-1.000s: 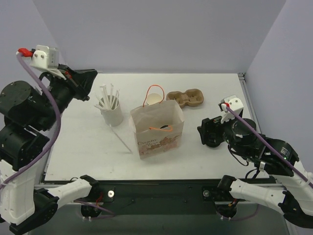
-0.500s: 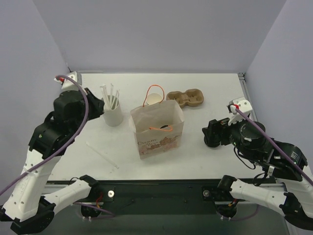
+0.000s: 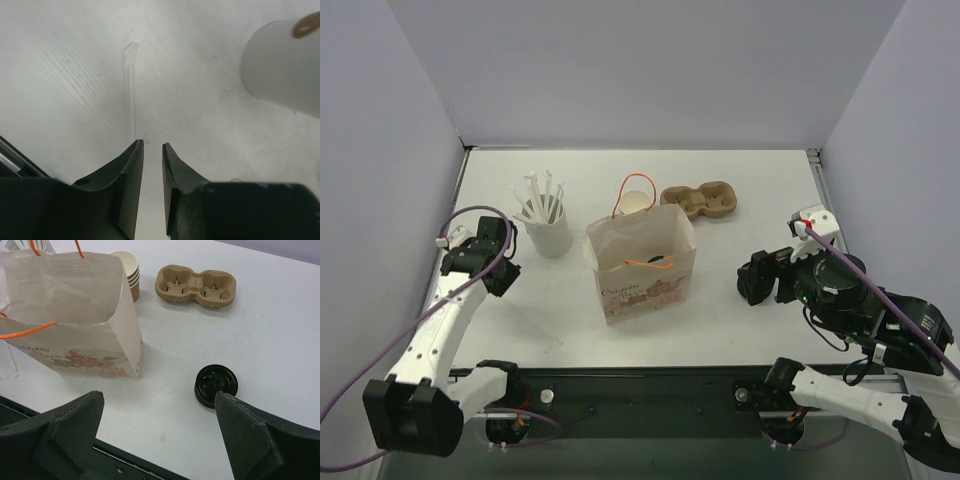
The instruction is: Pack the takeout coffee
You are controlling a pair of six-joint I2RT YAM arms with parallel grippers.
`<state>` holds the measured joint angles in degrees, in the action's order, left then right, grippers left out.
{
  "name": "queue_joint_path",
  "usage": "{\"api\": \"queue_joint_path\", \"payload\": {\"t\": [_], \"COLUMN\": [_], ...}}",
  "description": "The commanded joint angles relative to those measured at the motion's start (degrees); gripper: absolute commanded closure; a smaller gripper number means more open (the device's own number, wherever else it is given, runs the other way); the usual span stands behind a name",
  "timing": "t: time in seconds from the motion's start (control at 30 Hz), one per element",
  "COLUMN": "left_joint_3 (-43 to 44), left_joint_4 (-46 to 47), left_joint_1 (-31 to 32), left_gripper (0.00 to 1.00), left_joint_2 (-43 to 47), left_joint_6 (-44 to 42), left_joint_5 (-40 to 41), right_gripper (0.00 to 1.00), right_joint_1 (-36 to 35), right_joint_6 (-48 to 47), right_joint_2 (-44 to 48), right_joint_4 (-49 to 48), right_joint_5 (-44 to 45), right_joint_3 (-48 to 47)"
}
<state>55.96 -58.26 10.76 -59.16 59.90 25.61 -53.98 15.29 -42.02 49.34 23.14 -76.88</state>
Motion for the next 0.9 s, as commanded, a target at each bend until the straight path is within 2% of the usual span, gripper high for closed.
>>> {"api": "queue_joint_path", "payload": {"t": [0.0,0.2,0.4,0.87], "left_joint_3": [-3.76,-5.25,-7.18,-11.14], "left_joint_4": [5.97,8.69,6.67,12.29], "left_joint_1": [-5.32,-5.67,-5.58,-5.58], "left_gripper": [0.68,0.66,0.65,0.61], "left_joint_2": [-7.61,-13.69,-18.00,-23.81], "left_joint_6": [2.50,1.97,4.70,3.74], "left_joint_5": [-5.23,-3.11,-1.96,-0.73], "right_gripper": [0.00,0.00,0.00,0.00], "right_joint_1": [0.19,0.19,0.27,0.27], "right_joint_6": [-1.22,-2.89,-4.57,-5.97], "right_joint_2": [0.36,0.36,-1.40,-3.33], "right_joint_4": [1.28,1.37,1.20,0.14], "right_joint_5": [0.51,1.74,2.26,2.44], "right_joint_3": [-0.11,1.56,1.56,1.91]}}
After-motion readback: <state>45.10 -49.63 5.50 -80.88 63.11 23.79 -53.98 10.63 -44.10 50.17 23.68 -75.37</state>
